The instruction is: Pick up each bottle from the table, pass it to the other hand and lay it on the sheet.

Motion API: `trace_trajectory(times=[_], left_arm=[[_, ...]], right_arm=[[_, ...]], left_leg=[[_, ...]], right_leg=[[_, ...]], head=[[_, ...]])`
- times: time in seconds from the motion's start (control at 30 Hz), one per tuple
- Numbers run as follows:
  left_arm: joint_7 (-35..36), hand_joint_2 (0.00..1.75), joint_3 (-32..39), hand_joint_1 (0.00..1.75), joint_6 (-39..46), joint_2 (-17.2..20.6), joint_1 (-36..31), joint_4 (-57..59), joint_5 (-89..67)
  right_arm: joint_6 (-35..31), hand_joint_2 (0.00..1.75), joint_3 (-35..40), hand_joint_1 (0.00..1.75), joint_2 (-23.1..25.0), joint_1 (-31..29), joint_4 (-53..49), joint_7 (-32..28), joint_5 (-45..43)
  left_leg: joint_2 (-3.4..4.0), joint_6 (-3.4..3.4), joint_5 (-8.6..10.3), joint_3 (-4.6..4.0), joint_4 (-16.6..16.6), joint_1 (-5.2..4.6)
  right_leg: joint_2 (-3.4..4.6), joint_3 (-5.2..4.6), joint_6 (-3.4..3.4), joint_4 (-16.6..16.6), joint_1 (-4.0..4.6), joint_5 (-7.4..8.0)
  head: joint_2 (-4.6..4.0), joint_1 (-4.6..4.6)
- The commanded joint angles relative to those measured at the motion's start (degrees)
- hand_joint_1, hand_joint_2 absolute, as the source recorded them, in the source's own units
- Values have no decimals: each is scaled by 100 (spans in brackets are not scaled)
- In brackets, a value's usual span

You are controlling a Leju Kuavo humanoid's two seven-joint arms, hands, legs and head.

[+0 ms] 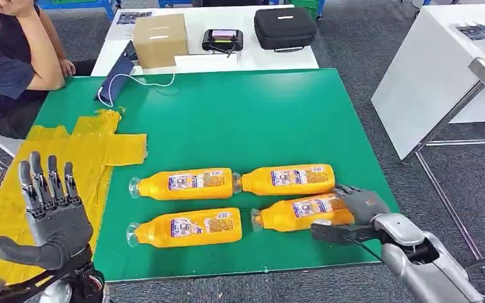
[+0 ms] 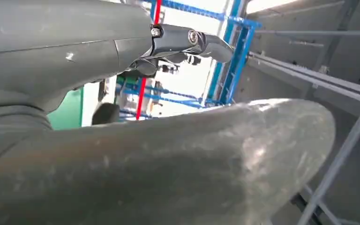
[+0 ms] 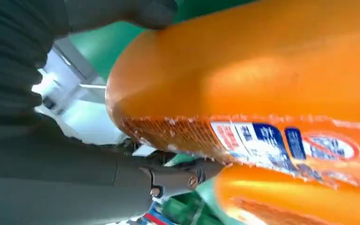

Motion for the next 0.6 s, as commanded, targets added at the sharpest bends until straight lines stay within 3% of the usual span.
trace_trajectory(times=[0.03,0.37,0.6], left_arm=[[71,0,-380,0,90,257,-342,498,95],[72,0,-380,0,93,265,-340,493,103],[51,0,-566,0,139,356,-461,631,207]], right_arm=[[-102,175,1670,175,1103,-1292,2182,-179,-100],[-132,175,1678,175,1089,-1295,2219,-196,-121],[-32,175,2165,175,1114,-1319,2679,-545,-653]], left_leg=[[19,-9,-2,31,-14,12],[-1,-15,-3,63,-12,23],[3,-17,-1,83,-19,25]], right_leg=[[62,20,-13,-17,7,8],[58,50,-16,-15,7,5],[53,67,-29,-24,8,14]], head=[[0,-4],[0,-2],[0,-2]])
